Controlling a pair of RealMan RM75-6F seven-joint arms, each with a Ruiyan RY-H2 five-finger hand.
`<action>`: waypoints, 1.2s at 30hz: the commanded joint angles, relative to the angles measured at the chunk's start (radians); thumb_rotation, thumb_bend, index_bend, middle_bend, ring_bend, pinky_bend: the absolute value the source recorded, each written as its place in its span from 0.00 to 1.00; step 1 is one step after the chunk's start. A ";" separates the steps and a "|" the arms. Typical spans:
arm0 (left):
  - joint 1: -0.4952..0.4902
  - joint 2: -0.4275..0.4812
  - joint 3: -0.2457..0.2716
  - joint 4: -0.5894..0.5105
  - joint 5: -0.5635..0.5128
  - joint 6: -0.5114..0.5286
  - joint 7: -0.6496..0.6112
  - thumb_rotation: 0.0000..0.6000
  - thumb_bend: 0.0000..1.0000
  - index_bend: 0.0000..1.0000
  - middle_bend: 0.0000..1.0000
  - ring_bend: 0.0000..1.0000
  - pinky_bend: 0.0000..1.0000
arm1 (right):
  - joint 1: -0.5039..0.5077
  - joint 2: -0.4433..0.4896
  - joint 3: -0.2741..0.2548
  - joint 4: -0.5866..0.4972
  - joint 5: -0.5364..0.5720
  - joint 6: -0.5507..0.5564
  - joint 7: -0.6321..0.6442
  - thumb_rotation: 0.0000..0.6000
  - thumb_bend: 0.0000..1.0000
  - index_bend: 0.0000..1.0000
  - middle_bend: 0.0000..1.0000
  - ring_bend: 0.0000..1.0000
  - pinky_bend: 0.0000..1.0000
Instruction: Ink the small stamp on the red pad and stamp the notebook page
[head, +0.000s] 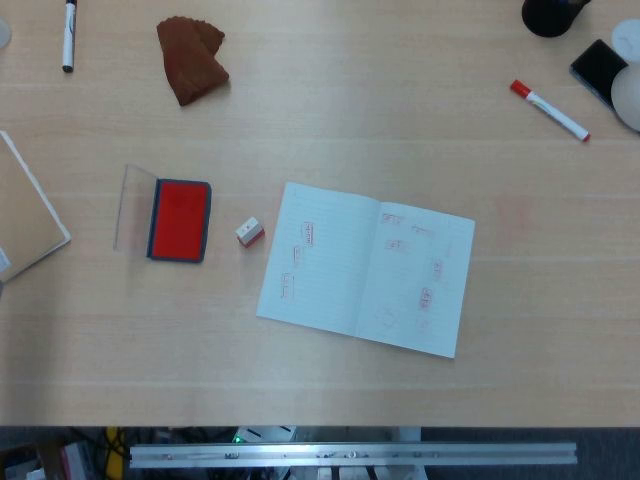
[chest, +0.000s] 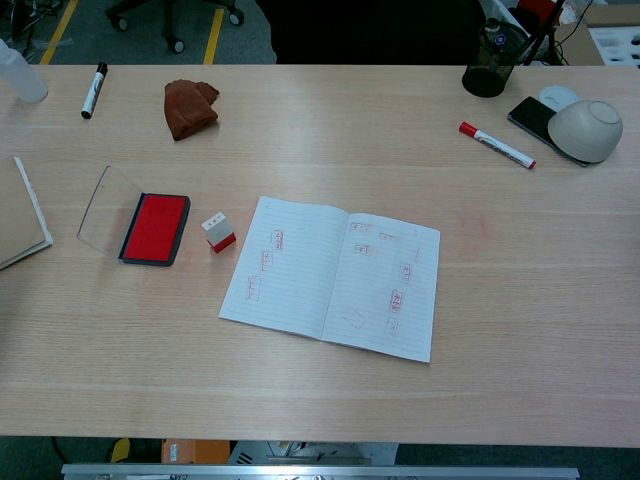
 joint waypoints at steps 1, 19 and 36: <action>0.000 0.000 0.001 -0.002 0.001 0.000 0.002 1.00 0.22 0.24 0.26 0.26 0.38 | 0.000 0.000 0.000 0.002 0.000 -0.001 0.002 1.00 0.30 0.11 0.18 0.09 0.15; -0.009 0.009 -0.005 -0.019 0.006 -0.005 0.001 1.00 0.22 0.24 0.26 0.26 0.38 | 0.000 -0.002 0.002 0.013 0.001 0.001 0.013 1.00 0.30 0.11 0.18 0.09 0.15; -0.129 0.043 -0.015 -0.043 0.079 -0.146 -0.117 1.00 0.22 0.26 0.54 0.58 0.83 | 0.001 0.000 0.004 0.011 0.011 -0.007 0.007 1.00 0.30 0.11 0.18 0.09 0.15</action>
